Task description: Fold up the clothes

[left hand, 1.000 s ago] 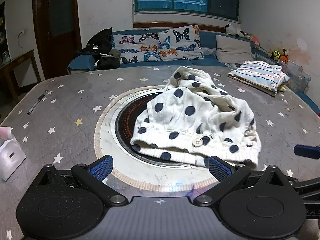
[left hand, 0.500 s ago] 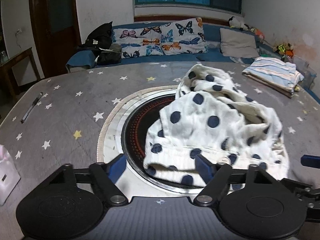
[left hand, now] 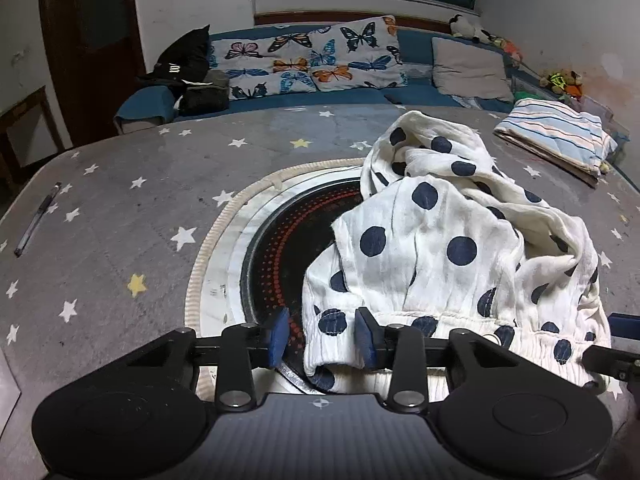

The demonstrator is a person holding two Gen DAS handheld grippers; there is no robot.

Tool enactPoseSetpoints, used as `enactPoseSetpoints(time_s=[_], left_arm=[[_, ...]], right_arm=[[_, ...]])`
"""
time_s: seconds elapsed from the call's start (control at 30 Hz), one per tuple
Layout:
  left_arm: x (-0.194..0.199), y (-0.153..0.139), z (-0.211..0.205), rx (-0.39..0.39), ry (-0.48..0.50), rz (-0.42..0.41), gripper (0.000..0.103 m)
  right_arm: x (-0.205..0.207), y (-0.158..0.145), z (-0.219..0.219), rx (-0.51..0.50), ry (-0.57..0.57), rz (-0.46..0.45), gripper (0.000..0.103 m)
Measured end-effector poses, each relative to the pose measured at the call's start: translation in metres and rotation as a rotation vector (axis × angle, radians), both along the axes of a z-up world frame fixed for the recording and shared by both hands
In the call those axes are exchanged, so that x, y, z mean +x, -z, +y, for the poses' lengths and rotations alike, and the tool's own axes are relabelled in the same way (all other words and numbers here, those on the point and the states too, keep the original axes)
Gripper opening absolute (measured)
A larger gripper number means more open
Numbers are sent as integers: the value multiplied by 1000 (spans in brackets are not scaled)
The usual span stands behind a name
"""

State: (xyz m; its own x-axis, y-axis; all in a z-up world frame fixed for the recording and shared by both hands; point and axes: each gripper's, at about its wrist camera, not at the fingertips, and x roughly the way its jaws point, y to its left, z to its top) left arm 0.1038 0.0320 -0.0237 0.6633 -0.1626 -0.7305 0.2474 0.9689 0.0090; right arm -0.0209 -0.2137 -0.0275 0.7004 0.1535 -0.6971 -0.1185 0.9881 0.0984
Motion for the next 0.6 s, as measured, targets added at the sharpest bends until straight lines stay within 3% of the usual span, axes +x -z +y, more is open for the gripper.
enactPoseSetpoints(time_s=[0.33, 0.53, 0.6], left_arm=[[12, 9, -2, 25, -9, 13, 52], [17, 14, -3, 6, 27, 39, 51], [18, 15, -3, -7, 44, 41, 45]], right_arm=[[11, 5, -10, 17, 36, 18, 49], [15, 7, -8, 33, 19, 28, 49], [15, 7, -7, 31, 19, 29, 48]])
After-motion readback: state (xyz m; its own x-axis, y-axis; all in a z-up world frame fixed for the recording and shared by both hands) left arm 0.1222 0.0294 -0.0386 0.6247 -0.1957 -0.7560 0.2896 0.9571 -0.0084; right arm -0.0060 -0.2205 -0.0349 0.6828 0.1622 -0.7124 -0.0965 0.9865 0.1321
